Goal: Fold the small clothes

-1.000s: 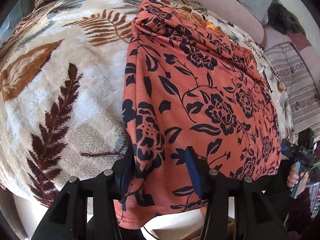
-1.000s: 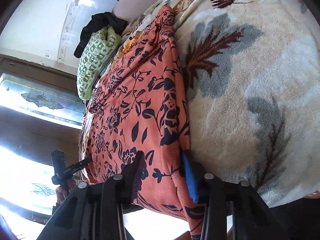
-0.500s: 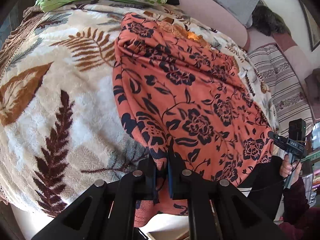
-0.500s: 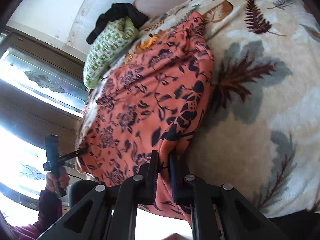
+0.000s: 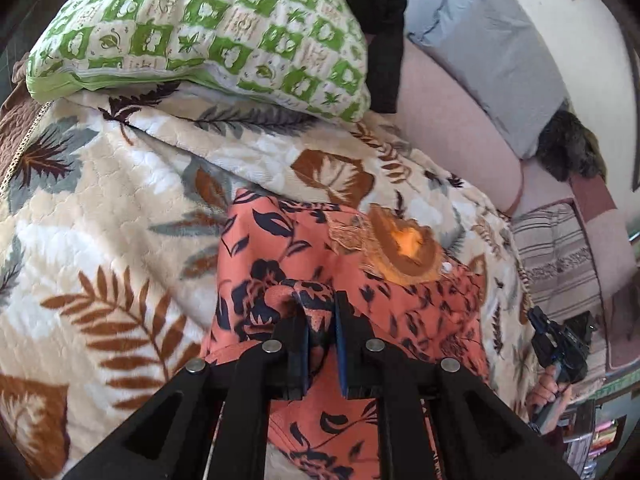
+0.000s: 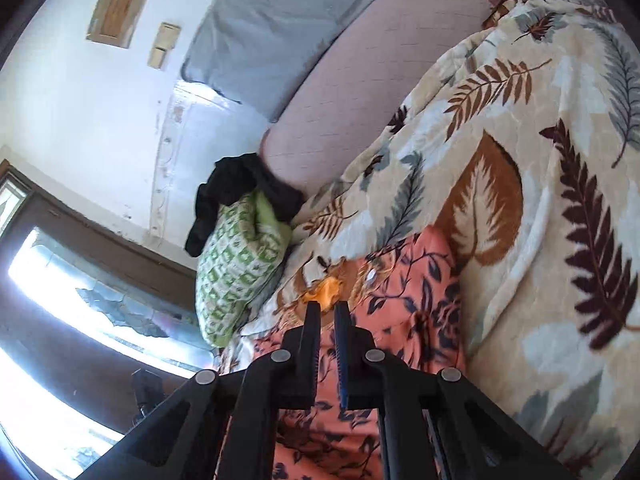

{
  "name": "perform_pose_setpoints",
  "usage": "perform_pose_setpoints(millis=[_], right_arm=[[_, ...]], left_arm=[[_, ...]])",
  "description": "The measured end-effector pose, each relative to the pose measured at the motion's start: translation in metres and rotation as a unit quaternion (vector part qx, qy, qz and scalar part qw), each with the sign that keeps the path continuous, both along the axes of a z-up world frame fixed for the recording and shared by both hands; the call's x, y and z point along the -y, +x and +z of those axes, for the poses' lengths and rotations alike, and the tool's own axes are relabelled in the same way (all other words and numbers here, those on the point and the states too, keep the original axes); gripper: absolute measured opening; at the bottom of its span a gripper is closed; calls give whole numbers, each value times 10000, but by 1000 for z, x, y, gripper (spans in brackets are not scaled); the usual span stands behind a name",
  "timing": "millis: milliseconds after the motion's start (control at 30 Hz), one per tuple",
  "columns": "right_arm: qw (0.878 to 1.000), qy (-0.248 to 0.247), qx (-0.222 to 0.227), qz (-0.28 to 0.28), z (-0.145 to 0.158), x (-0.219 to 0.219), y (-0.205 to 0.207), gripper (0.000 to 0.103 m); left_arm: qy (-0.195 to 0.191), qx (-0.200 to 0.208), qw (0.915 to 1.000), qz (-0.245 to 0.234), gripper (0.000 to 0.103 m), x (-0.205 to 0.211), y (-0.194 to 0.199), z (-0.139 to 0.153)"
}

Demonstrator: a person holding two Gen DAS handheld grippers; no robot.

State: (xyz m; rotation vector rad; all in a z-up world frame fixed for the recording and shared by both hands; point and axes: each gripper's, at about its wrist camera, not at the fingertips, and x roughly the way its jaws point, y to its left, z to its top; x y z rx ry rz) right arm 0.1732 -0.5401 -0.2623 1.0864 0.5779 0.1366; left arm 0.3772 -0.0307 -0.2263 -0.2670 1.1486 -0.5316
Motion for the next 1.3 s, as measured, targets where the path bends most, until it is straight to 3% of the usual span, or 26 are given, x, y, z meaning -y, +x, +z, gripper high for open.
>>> perform_pose_setpoints(millis=[67,133,233,300,333,400,433,567,633,667,733,767,800,900,1067,1133,1200,1267,1300], right_arm=[[9994,-68,-315,108,-11,2,10,11],[9960,-72,-719,533,-25,-3,8,12],[9885,-440,-1092,947,-34,-19,-24,13],[9862,-387,-1140,1134,-34,-32,-60,17],[9857,-294,-1125,1217,-32,-38,-77,25],[9852,-207,-1135,1269,-27,-52,-111,87],[9875,-101,-1035,1181,-25,-58,-129,92],[9847,433,-956,1388,-39,-94,-165,92],[9815,639,-1163,1379,-56,-112,-164,86],[9792,818,-1184,1431,-64,-121,-161,77],[9724,714,-1340,1770,-72,-142,-147,12],[9713,381,-1441,1853,-69,-150,-141,10],[9714,128,-1398,1915,-62,-156,-136,8],[9798,23,-729,1864,-21,-143,-117,6],[9946,144,315,974,40,-66,-57,6],[9985,299,320,335,42,-30,-17,9],[9977,669,35,-109,21,4,28,11],[9934,1029,-487,-109,-14,24,74,42],[9906,1089,-809,-168,-31,30,87,84]], left_arm=[[-41,-223,9997,136,14,0,8,-24],[-130,-265,9995,137,26,-6,2,-40],[-526,-76,9985,124,44,-18,-16,-45],[-672,-35,9976,174,63,-22,-24,-42],[-694,-13,9974,175,66,-22,-27,-39],[-572,14,9983,132,74,-18,-32,-32],[-513,28,9986,99,75,-16,-35,-29],[-341,22,9994,47,78,-15,-44,-23],[-322,94,9994,88,77,-19,-50,-20],[-283,133,9995,104,77,-21,-53,-20],[-196,166,9996,68,50,-23,-55,-19],[-135,112,9998,1,17,-23,-55,-21],[-82,33,10000,-28,4,-25,-54,-22],[-381,-104,9992,-42,4,-34,-50,-15],[-542,168,9983,134,4,-39,-19,16],[-516,233,9978,334,4,-37,0,20],[-415,79,9974,592,4,-37,16,11],[-525,-210,9962,663,6,-38,17,-2],[-563,-236,9960,653,10,-39,11,-6]])
